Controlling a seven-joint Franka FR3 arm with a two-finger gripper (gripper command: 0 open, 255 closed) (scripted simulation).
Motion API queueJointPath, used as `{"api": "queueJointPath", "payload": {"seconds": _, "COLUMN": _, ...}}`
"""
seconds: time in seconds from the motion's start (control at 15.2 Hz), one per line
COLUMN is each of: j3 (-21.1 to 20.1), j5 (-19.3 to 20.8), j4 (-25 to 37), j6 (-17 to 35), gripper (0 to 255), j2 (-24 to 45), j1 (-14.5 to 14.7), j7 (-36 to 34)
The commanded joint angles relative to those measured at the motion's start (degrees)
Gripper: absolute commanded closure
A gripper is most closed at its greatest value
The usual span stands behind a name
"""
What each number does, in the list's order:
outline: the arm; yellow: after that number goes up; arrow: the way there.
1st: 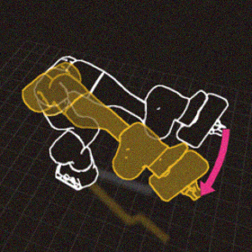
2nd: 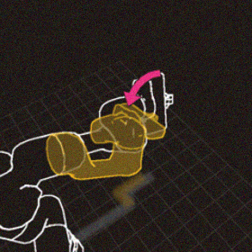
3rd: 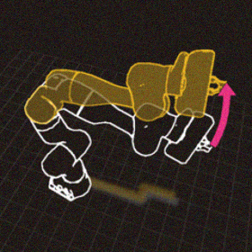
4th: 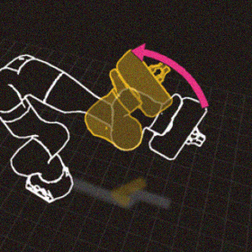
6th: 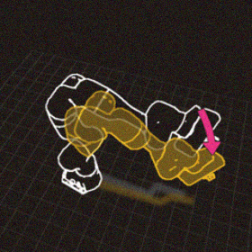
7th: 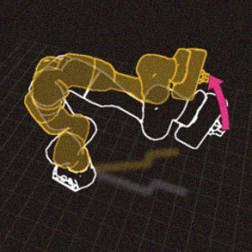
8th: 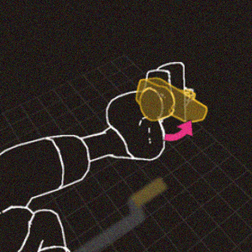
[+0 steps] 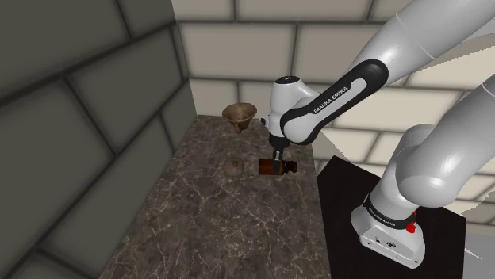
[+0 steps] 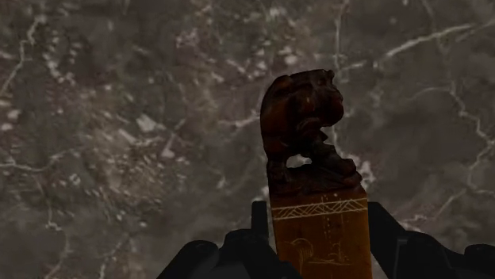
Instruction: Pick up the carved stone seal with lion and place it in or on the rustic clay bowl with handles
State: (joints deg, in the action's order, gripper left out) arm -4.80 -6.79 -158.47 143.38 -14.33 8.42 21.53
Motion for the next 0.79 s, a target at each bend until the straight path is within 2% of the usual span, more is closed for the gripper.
{"api": "queueJointPath", "payload": {"seconds": 0.0, "j3": 0.0, "j5": 0.1, "j4": 0.2, "j6": -1.0, "gripper": 255, "j2": -0.8, "j1": 0.0, "j7": -0.1}}
{"api": "queueJointPath", "payload": {"seconds": 0.73, "j3": 0.3, "j5": 0.6, "j4": 3.5, "j6": -12.1, "gripper": 255, "j2": -8.6, "j1": -0.2, "j7": -0.7}}
